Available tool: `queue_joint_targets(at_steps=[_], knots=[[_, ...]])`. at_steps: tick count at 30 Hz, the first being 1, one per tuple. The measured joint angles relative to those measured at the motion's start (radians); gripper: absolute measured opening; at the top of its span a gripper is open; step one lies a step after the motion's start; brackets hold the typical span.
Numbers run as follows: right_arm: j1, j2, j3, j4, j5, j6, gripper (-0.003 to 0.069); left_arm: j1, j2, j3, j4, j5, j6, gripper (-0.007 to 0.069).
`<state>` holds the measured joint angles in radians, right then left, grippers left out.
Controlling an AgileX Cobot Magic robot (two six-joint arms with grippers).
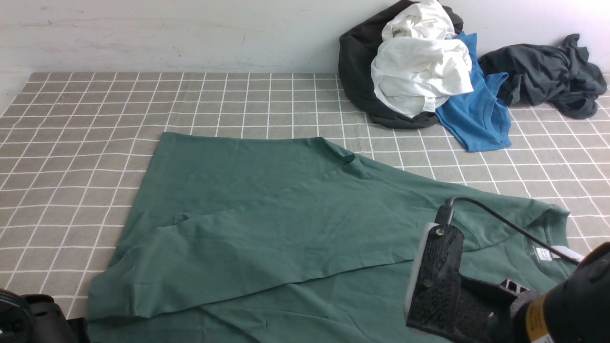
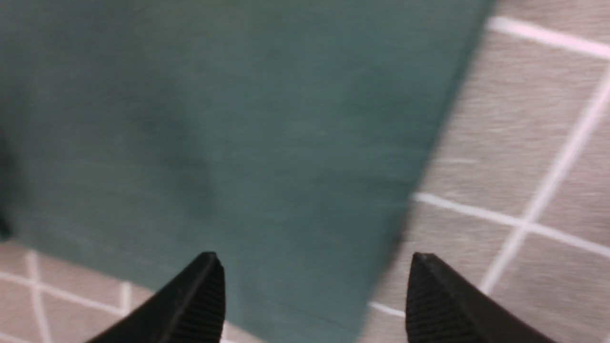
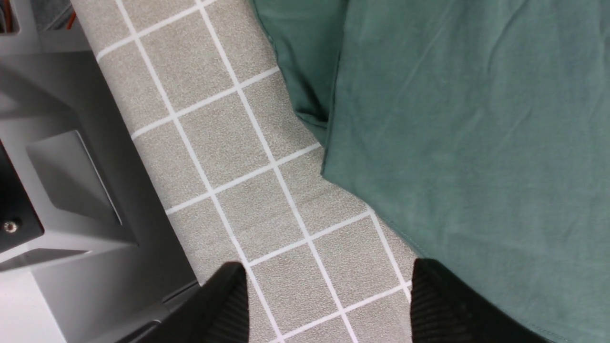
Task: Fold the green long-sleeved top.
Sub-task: Use both arms simultaneously to clamp the lower edge of the clothing fabric
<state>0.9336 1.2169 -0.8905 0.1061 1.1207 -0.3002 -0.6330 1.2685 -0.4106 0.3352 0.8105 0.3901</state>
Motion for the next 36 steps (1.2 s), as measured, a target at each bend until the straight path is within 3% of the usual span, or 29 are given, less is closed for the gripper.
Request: queue_joint_targets(at_steps=[4,10,17,21,30,36], knots=[[0.0,0.0,0.0,-0.023,0.0,0.0,0.0425,0.0,-0.001,0.0,0.056,-0.017,-0.073,0.0468],[0.0,0.0,0.0,-0.038,0.0,0.0,0.0425,0.0,-0.001,0.0,0.048,-0.01,-0.091,0.0468],[0.0,0.0,0.0,-0.039,0.001,0.0,0.0425,0.0,-0.002,0.024,-0.073,-0.022,0.038,0.0468],[0.0,0.0,0.0,-0.043,0.001,0.0,0.0426,0.0,0.012,0.045,-0.049,-0.079,0.069,0.0468],[0.0,0.0,0.0,-0.048,0.0,0.0,0.0426,0.0,0.048,0.043,0.105,-0.123,-0.136,0.0468],[0.0,0.0,0.0,-0.049,0.004,0.003,0.0426,0.0,0.055,0.028,0.124,-0.112,-0.173,0.0468]])
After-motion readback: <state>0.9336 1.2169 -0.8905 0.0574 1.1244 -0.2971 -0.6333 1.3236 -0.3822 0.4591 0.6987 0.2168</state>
